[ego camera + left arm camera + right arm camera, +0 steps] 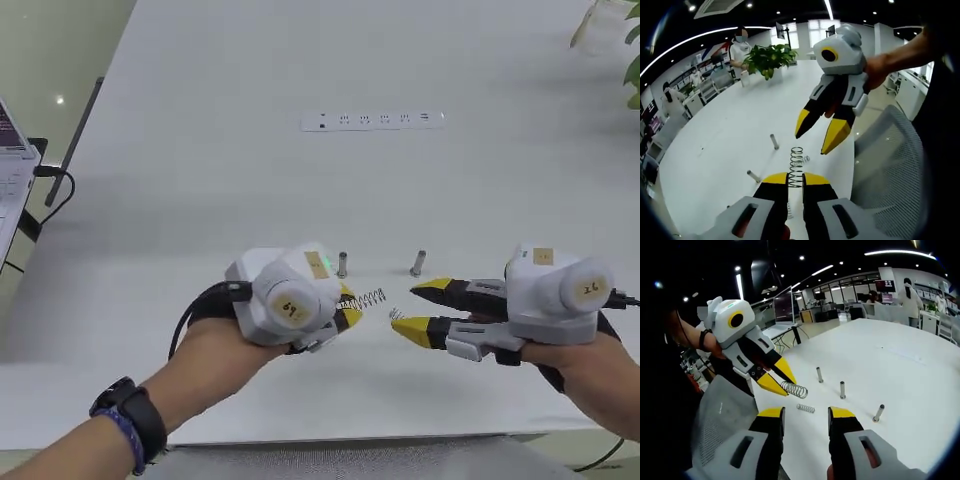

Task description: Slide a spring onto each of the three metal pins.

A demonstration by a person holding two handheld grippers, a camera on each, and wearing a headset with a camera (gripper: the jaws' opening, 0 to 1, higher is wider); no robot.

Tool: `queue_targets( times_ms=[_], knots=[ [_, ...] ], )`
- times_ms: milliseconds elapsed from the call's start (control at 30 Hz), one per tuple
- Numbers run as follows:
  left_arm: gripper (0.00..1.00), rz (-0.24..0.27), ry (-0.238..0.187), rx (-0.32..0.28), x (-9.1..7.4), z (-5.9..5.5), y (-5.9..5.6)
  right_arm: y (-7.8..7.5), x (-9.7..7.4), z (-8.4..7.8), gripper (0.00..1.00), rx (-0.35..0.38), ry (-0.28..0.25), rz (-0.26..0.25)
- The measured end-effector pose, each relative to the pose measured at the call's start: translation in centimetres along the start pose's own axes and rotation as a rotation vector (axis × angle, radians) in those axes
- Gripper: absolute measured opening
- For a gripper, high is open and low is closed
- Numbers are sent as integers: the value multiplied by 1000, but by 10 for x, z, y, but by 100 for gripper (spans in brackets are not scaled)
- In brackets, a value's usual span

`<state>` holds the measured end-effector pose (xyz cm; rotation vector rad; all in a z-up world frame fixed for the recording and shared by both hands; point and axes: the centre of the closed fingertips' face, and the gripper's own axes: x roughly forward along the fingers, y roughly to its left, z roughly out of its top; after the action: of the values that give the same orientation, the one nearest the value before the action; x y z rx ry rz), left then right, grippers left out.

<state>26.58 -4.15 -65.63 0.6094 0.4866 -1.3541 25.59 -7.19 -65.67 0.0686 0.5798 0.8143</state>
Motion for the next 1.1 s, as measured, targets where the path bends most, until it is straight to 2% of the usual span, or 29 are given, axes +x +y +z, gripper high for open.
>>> queue_targets(
  times_ms=[433,633,1100],
  knots=[
    [2,-59,1,84,2,5,-22,18,4,-4,23,3,20,110],
    [2,-74,1,108,3,6,-26,23,4,-5,13,16,14,139],
    [2,-99,14,151,3,3,-29,27,3,-9,10,35,26,181]
  ],
)
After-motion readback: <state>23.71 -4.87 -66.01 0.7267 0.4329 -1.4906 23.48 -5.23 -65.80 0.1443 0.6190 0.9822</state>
